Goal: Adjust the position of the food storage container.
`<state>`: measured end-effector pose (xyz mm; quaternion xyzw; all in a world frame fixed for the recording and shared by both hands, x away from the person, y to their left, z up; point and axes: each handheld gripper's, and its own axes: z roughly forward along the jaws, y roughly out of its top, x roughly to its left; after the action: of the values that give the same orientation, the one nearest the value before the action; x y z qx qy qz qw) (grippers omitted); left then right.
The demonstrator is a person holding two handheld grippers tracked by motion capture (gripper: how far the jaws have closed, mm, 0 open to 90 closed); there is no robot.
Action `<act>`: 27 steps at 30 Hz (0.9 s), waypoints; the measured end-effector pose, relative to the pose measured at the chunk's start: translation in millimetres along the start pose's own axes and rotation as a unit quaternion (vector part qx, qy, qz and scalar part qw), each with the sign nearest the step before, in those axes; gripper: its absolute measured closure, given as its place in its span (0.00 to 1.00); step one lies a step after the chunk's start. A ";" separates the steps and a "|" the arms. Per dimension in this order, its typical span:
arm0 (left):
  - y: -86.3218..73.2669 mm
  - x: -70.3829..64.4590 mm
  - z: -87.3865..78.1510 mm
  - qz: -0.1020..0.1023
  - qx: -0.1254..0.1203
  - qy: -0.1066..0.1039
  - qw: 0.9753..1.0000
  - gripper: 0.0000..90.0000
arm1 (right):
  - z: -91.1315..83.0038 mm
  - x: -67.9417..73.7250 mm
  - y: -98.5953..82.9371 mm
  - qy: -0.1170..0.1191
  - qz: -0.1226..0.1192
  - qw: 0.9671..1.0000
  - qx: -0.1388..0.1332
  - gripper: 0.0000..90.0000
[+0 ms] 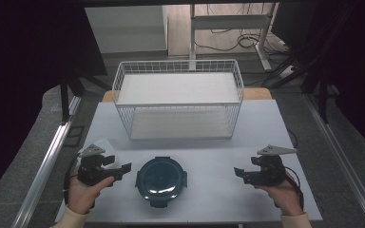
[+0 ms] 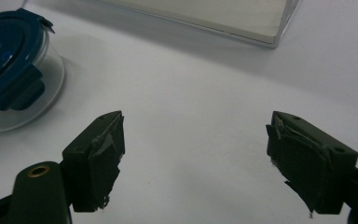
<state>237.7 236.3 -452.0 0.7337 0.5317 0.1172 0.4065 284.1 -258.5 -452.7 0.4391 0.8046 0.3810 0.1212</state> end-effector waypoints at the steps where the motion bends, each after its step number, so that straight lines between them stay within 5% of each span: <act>1: -0.3 -0.2 0.1 0.001 0.001 -0.001 1.000 0.26 | 0.6 -0.5 -0.2 -0.001 -0.002 1.000 0.002 0.21; 27: -6.8 -0.1 -5.3 0.010 0.008 -0.006 1.000 0.29 | -2.3 3.0 5.0 -0.010 -0.016 1.000 0.006 0.25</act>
<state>229.8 239.4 -453.5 0.7429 0.5229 0.1128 0.4025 284.2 -255.6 -447.1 0.4305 0.8128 0.3694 0.1327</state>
